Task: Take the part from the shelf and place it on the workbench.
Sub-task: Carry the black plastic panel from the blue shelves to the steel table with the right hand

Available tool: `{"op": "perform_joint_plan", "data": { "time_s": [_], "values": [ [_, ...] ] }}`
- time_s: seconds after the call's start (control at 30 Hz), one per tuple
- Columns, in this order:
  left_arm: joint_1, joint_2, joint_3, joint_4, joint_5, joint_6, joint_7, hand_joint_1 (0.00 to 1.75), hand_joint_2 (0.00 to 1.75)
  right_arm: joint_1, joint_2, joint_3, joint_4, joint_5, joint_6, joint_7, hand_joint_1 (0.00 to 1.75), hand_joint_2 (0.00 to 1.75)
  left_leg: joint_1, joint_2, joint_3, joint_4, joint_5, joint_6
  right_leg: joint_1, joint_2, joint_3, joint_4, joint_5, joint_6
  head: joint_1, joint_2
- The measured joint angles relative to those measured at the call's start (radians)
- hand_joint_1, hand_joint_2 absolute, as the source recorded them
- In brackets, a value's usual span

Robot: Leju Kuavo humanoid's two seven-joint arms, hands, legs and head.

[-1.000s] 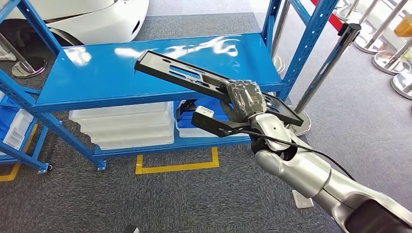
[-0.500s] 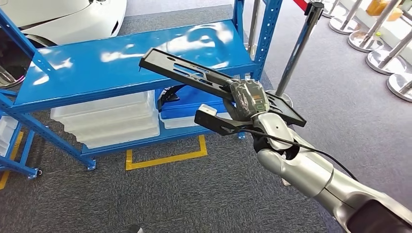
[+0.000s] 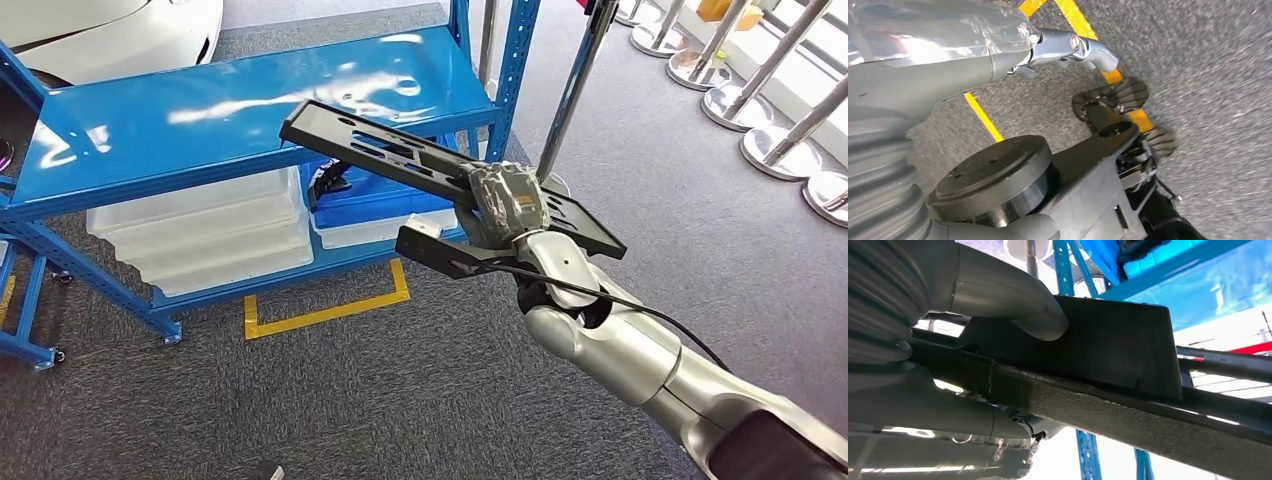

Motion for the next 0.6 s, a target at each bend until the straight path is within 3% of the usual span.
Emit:
{"op": "perform_joint_plan", "data": {
  "time_s": [0.03,0.07,0.1,0.17,0.23,0.27,0.33,0.4,0.47,0.53,0.57,0.6],
  "values": [
    [0.0,0.0,0.0,0.0,0.0,-0.001,0.0,0.0,1.75,0.0,0.0,0.0,0.001,-0.001,0.0,0.0,1.75,1.75,0.0,0.007,-0.014,0.004,0.008,0.0,-0.001,-0.004,-0.007,0.058,-0.019,0.003,0.004,0.0],
    [0.0,0.0,0.0,0.001,0.0,-0.002,0.001,0.0,1.75,0.001,0.0,0.001,0.002,-0.002,0.0,0.0,1.75,1.75,0.0,0.015,-0.03,0.009,0.016,0.0,-0.002,-0.006,-0.003,0.095,-0.014,0.006,0.007,0.0],
    [0.0,0.0,0.0,0.001,0.0,-0.003,0.002,0.0,1.75,0.001,0.0,0.001,0.004,-0.002,0.0,0.001,1.75,1.75,0.0,0.022,-0.045,0.015,0.023,-0.002,-0.003,-0.009,0.017,0.095,0.011,0.008,0.012,0.0],
    [0.0,0.0,0.0,0.001,-0.001,-0.006,0.004,0.0,1.75,0.0,0.0,0.002,0.005,-0.003,0.0,0.002,1.75,1.75,0.001,0.035,-0.075,0.031,0.034,-0.008,-0.004,-0.026,0.097,0.007,0.055,0.009,0.021,0.0],
    [0.0,0.0,0.0,0.001,-0.002,-0.006,0.005,0.0,1.75,-0.001,0.001,0.002,0.006,-0.004,0.0,0.003,1.75,1.75,-0.001,0.045,-0.094,0.045,0.04,-0.015,0.003,-0.048,0.179,-0.115,0.043,0.004,0.029,0.0],
    [0.0,0.0,0.0,0.001,-0.002,-0.006,0.005,0.0,1.75,-0.002,0.001,0.001,0.006,-0.004,-0.001,0.003,1.75,1.75,-0.002,0.049,-0.099,0.049,0.045,-0.018,0.006,-0.053,0.202,-0.157,0.026,-0.002,0.031,0.0],
    [0.0,0.0,0.0,0.001,-0.002,-0.006,0.005,0.0,1.75,-0.002,0.002,0.001,0.006,-0.004,-0.001,0.003,1.75,1.75,0.0,0.056,-0.102,0.048,0.059,-0.026,0.012,-0.046,0.211,-0.185,0.019,-0.013,0.03,0.0],
    [0.001,0.001,0.0,0.001,-0.002,-0.006,0.006,0.0,1.75,-0.002,0.002,0.002,0.007,-0.004,-0.002,0.003,1.75,1.75,0.001,0.053,-0.11,0.052,0.059,-0.037,0.009,-0.038,0.202,-0.194,0.035,-0.027,0.031,0.0],
    [0.004,0.001,0.0,0.001,-0.002,-0.007,0.006,0.0,1.75,-0.003,0.004,0.002,0.009,-0.005,-0.002,0.003,1.75,1.75,0.004,0.028,-0.132,0.108,-0.008,-0.05,0.004,-0.033,0.183,-0.2,0.057,-0.043,0.025,0.0],
    [0.005,0.001,0.0,0.001,-0.002,-0.007,0.006,0.0,1.75,-0.003,0.008,0.002,0.01,-0.005,-0.001,0.003,1.75,1.75,0.01,0.007,-0.16,0.231,-0.109,-0.059,0.006,-0.024,0.156,-0.197,0.079,-0.052,0.016,0.0],
    [0.005,0.001,0.0,0.001,-0.002,-0.007,0.006,0.0,1.75,-0.003,0.009,0.002,0.01,-0.005,-0.001,0.003,1.75,1.75,0.013,0.004,-0.168,0.29,-0.136,-0.061,0.007,-0.019,0.142,-0.194,0.089,-0.052,0.012,0.0],
    [0.005,0.001,0.0,0.001,-0.002,-0.007,0.005,0.0,1.75,-0.003,0.01,0.003,0.01,-0.005,-0.001,0.003,1.75,1.75,0.015,0.003,-0.165,0.33,-0.14,-0.063,0.008,-0.013,0.126,-0.191,0.1,-0.052,0.01,0.0]
  ]
}}
